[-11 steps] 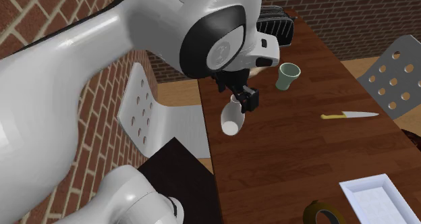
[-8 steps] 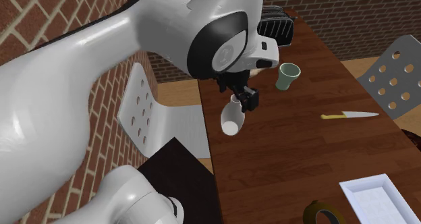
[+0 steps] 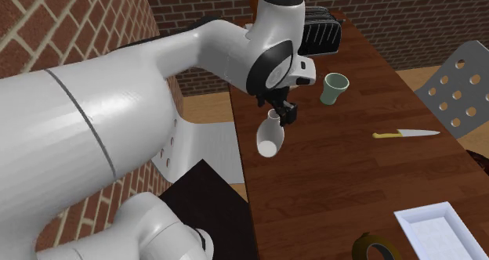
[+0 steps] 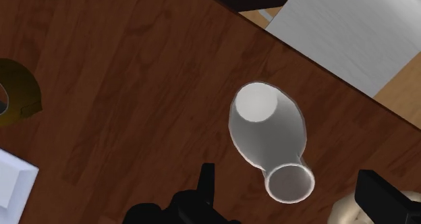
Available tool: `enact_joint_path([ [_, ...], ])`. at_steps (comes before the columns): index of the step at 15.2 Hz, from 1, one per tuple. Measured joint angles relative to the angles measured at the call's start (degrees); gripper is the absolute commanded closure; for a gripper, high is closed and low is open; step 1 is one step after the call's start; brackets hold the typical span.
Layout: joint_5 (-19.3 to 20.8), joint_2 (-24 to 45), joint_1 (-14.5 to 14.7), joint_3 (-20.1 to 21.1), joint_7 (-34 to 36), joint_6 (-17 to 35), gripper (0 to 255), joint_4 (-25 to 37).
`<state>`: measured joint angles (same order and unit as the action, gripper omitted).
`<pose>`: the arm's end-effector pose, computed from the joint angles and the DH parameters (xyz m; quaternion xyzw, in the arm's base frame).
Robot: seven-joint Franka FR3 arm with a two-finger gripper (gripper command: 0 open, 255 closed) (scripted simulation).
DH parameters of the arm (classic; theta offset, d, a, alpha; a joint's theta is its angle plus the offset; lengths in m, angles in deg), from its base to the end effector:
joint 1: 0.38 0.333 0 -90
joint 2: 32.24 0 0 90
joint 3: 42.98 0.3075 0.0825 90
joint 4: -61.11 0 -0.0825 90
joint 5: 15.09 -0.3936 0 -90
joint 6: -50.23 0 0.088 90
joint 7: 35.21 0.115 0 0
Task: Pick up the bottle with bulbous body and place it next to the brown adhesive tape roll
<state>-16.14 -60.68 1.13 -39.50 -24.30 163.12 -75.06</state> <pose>0.4224 0.0398 0.4944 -0.9973 0.0578 -0.0450 0.0002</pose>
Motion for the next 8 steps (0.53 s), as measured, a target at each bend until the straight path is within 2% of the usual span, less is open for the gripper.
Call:
enact_joint_path([
  [4,-0.8,7.2,0.6,0.6,0.3,5.4,0,1.0],
  [8,-1.0,10.0,0.7,0.8,0.2,9.3,0,-0.3],
])
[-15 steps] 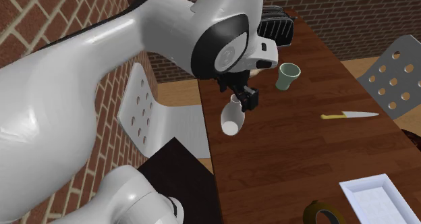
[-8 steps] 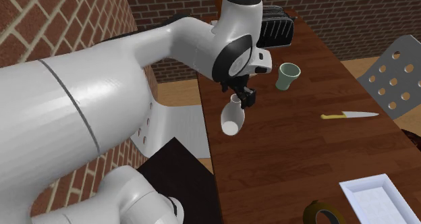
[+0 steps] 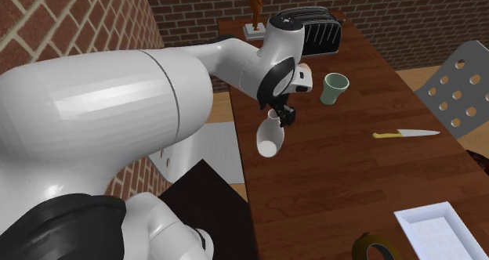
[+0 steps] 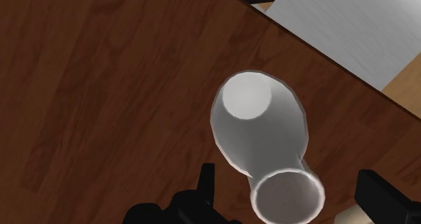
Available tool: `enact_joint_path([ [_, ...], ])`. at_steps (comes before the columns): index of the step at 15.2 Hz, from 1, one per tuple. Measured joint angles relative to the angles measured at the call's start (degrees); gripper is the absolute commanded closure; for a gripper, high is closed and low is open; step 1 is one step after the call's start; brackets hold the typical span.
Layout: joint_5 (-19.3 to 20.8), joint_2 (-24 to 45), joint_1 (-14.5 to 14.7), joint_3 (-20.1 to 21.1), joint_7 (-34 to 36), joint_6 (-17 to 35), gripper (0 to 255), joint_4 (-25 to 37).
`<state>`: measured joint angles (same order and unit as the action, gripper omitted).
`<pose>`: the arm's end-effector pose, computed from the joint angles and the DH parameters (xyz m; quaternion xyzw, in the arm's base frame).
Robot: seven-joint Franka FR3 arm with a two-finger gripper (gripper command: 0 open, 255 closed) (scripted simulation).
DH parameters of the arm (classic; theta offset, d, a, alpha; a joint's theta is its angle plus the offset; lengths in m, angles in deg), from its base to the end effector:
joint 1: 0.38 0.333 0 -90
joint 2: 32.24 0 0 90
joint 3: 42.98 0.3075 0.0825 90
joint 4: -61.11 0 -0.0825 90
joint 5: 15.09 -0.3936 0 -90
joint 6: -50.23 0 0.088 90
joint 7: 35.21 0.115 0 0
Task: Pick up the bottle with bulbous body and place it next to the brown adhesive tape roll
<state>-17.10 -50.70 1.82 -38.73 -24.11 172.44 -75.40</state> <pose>0.4601 0.0543 0.4298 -0.9981 0.0508 -0.0350 0.0088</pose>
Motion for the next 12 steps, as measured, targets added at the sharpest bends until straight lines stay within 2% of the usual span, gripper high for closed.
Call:
enact_joint_path([
  [4,0.0,1.3,0.1,0.2,0.1,2.9,0,-1.6],
  [10,0.0,1.6,0.1,0.2,0.1,3.6,0,-1.9],
  [11,0.0,1.6,0.1,0.2,0.1,3.6,255,-1.9],
  [12,0.0,1.6,0.1,0.2,0.1,3.6,255,-1.9],
])
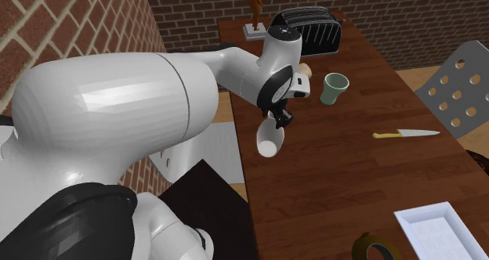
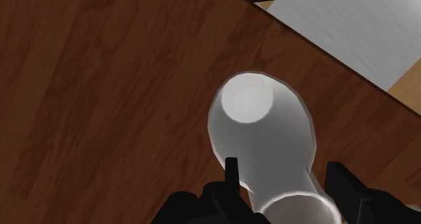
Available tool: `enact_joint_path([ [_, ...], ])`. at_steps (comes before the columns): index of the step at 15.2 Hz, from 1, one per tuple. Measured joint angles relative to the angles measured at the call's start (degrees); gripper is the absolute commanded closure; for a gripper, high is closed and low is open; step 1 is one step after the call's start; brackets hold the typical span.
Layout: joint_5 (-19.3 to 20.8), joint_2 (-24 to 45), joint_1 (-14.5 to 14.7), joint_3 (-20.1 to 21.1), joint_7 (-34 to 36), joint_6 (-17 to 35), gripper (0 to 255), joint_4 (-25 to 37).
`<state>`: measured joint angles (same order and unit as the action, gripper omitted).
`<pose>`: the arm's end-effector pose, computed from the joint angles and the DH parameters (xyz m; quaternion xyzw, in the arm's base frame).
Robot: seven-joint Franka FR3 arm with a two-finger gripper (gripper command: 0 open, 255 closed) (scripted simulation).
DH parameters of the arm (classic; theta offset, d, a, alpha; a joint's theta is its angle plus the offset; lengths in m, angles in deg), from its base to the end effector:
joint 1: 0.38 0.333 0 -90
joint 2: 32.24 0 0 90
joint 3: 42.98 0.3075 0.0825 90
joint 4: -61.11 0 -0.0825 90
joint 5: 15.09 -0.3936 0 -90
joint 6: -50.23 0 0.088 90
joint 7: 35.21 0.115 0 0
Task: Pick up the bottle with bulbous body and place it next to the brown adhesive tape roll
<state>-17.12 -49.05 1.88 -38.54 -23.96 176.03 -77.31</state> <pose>0.4614 0.0558 0.4065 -0.9980 0.0507 -0.0353 0.0091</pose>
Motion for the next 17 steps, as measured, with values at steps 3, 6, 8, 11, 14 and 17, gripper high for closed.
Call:
enact_joint_path([
  [3,0.0,0.0,0.0,0.0,0.0,0.0,255,0.0],
  [6,0.0,0.0,0.0,0.0,0.0,0.0,255,0.0],
  [8,0.0,0.0,0.0,0.0,0.0,0.0,255,0.0],
  [11,0.0,-0.4,0.0,0.0,0.0,-1.0,255,0.6],
  [14,0.0,-1.1,0.0,-0.1,0.0,-3.2,255,2.1],
  [17,0.0,-1.9,0.0,-0.1,0.0,-5.7,255,3.8],
])
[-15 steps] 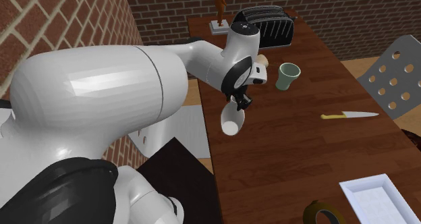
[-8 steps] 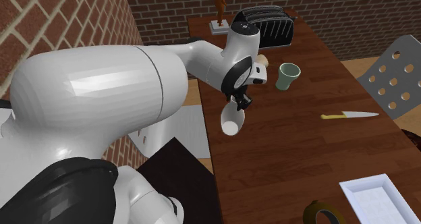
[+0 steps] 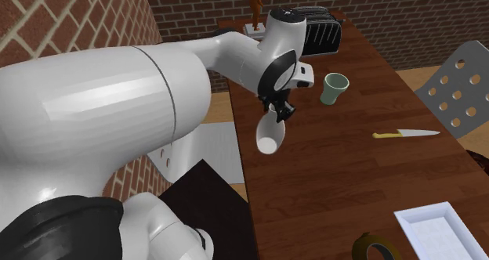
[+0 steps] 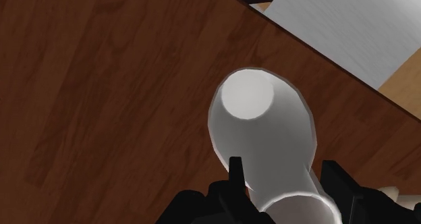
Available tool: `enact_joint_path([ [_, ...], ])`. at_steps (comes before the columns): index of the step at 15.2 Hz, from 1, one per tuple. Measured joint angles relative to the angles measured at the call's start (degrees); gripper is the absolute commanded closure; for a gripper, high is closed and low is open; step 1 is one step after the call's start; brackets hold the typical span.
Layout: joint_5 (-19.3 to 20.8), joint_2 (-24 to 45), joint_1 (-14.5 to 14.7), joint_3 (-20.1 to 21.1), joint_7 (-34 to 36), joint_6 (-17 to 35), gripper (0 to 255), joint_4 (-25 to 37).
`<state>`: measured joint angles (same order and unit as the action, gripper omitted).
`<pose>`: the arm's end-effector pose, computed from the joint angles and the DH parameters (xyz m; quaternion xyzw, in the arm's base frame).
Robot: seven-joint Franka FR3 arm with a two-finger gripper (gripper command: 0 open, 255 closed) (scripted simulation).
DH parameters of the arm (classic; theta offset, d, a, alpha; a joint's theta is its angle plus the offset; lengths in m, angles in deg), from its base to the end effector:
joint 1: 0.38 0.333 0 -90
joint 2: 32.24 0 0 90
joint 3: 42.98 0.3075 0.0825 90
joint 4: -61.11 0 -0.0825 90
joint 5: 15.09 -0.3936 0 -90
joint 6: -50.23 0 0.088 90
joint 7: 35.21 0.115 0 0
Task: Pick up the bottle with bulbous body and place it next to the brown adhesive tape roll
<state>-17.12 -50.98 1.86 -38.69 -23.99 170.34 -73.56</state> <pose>0.4623 0.0557 0.4441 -0.9981 0.0508 -0.0352 0.0091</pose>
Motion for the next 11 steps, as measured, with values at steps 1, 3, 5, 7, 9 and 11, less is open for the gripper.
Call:
enact_joint_path([
  [1,0.0,-0.2,0.0,0.0,0.0,-0.7,255,0.5],
  [3,0.0,-0.6,0.0,-0.1,-0.1,-2.5,255,1.8],
  [5,0.0,-0.8,0.0,-0.1,0.0,-4.0,255,3.1],
  [7,0.0,-1.4,0.0,-0.1,0.1,-5.5,255,4.1],
  [9,0.1,-1.6,-0.1,-0.2,-0.1,-7.2,255,5.5],
  [11,0.1,-1.8,-0.1,-0.2,0.0,-8.6,255,6.8],
])
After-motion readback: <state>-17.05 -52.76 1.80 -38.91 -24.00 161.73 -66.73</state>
